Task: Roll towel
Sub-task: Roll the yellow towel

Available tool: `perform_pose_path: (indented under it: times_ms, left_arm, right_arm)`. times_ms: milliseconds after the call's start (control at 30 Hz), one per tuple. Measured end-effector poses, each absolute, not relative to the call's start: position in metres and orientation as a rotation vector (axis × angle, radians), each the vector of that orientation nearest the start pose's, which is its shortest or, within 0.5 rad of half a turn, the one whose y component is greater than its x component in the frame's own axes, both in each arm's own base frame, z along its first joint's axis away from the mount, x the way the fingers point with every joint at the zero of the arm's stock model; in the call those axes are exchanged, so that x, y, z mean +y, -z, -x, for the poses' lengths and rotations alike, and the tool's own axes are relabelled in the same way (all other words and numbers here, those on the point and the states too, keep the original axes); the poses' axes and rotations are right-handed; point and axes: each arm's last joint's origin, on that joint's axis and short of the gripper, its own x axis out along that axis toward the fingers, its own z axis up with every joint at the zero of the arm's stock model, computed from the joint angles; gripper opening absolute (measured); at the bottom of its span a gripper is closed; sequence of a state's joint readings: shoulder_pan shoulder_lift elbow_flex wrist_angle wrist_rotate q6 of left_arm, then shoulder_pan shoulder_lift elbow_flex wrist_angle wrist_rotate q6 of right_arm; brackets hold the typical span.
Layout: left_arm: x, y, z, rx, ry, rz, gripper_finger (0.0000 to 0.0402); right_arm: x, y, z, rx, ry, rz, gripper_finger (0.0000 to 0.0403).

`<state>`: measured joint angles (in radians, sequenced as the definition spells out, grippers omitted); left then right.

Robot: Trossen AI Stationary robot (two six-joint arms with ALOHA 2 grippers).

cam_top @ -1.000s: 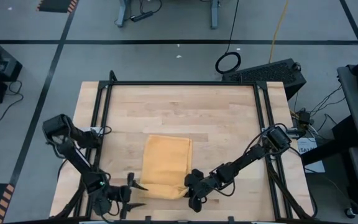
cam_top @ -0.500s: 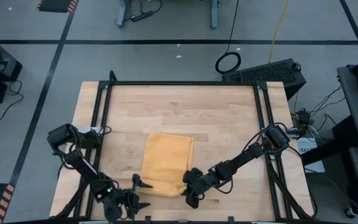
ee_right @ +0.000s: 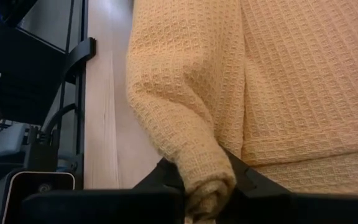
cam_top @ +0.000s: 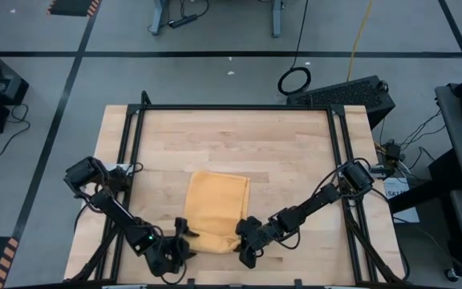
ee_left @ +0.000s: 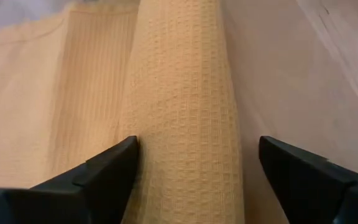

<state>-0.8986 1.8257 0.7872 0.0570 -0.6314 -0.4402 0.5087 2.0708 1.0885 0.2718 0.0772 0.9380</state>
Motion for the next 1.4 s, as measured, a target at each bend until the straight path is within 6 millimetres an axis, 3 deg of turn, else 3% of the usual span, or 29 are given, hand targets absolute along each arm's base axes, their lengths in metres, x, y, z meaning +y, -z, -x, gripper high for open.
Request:
perform_pose_path:
  times_ms: [133, 333, 567, 733, 900, 1000, 1100, 1233, 1400]
  left_arm:
    - [-0.231, -0.102, -0.212, 0.746, 0.06, -0.201, 0.0289]
    - [-0.224, -0.103, -0.217, 0.785, 0.029, -0.108, 0.017]
    - [-0.219, -0.125, -0.217, 0.791, 0.045, 0.006, 0.0021]
    - [-0.212, -0.136, -0.222, 0.822, 0.078, 0.134, 0.003]
    - [-0.204, -0.134, -0.231, 0.917, 0.106, 0.297, 0.0031]
    - [-0.2, -0.134, -0.236, 0.959, 0.128, 0.374, 0.0026]
    - [-0.196, -0.135, -0.242, 0.961, 0.132, 0.425, 0.0025]
    - [-0.187, -0.134, -0.247, 0.977, 0.089, 0.474, 0.0024]
    - [-0.182, -0.133, -0.25, 0.987, 0.08, 0.513, 0.0023]
  right_arm:
    - [0.196, -0.102, -0.355, 0.813, -0.063, -0.675, 0.0033]
    - [0.199, -0.102, -0.354, 0.812, -0.081, -0.649, 0.0039]
    - [0.206, -0.126, -0.34, 0.837, -0.136, -0.53, 0.0104]
    - [0.215, -0.154, -0.31, 0.867, -0.097, -0.322, 0.0148]
    - [0.249, -0.172, -0.291, 0.588, -0.068, -0.072, 0.0176]
    - [0.268, -0.166, -0.288, 0.47, -0.088, 0.046, 0.0197]
    - [0.275, -0.152, -0.288, 0.434, -0.053, 0.109, 0.0221]
    - [0.274, -0.131, -0.291, 0.447, 0.02, 0.171, 0.0237]
    - [0.269, -0.125, -0.298, 0.453, 0.032, 0.198, 0.0225]
